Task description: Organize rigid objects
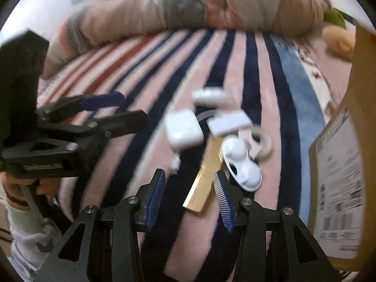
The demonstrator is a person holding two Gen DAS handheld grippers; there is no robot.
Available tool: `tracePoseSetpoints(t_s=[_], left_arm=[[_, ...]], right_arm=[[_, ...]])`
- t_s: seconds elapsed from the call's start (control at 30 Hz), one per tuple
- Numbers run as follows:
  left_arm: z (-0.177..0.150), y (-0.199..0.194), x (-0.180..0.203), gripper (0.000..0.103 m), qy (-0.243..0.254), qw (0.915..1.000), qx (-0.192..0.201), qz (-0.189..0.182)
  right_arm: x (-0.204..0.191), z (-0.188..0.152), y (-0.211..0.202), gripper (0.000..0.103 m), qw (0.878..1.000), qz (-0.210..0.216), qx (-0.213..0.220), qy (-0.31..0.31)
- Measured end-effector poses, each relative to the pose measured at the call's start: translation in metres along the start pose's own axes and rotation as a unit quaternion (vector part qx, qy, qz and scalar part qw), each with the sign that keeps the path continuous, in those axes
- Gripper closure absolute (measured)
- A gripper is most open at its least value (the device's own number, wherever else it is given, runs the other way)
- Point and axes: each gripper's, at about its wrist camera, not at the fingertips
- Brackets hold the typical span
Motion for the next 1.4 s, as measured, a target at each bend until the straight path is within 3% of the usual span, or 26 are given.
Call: tracePoseSetpoints(t_s=[0.1,0.33,0.43,0.57,0.8,0.97,1.17,1.4], left_arm=[[0.002,0.019,0.003,0.030,0.001,0.9995,-0.014,-0.029],[0.002,0.048,0.013,0.031,0.001,0.9993,-0.030,-0.021],[0.000,0.050,0.015,0.050,0.007,0.9995,-0.030,-0.004],[-0.004,0.043,0.012,0.050,0.005,0.9997,-0.025,-0.002],[-0.023,0.014,0.000,0.050,-0.002,0.9987,-0.036,0.036],[-0.035,0.000,-0.012,0.050,-0.019,0.9988,-0.036,0.029],[-0.033,0.010,-0.012,0.044,-0.014,0.9989,-0.038,0.024],[-0.027,0.023,-0.009,0.049,0.006,0.9978,-0.047,0.045]], right_arm=[[0.003,-0.003,0.013,0.077,0.999,-0.033,0.003,-0.007],[0.015,-0.013,0.008,0.089,1.000,-0.007,-0.001,-0.012],[0.019,-0.021,0.001,0.089,1.000,0.002,-0.004,-0.014],[0.019,-0.030,-0.004,0.089,1.000,0.000,-0.006,-0.020],[0.018,-0.031,-0.005,0.089,1.000,-0.008,-0.004,-0.009],[0.015,-0.029,0.000,0.089,1.000,-0.013,-0.004,0.001],[0.013,-0.023,0.009,0.089,1.000,-0.019,-0.003,0.002],[0.010,-0.015,0.019,0.089,0.999,-0.028,0.005,-0.015]])
Point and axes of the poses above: each gripper's, at about its wrist camera, not at the fingertips, and y roughly the way its jaws point, x to its right, z to its top, and after that the axes turned 1 degree about y, right-handed
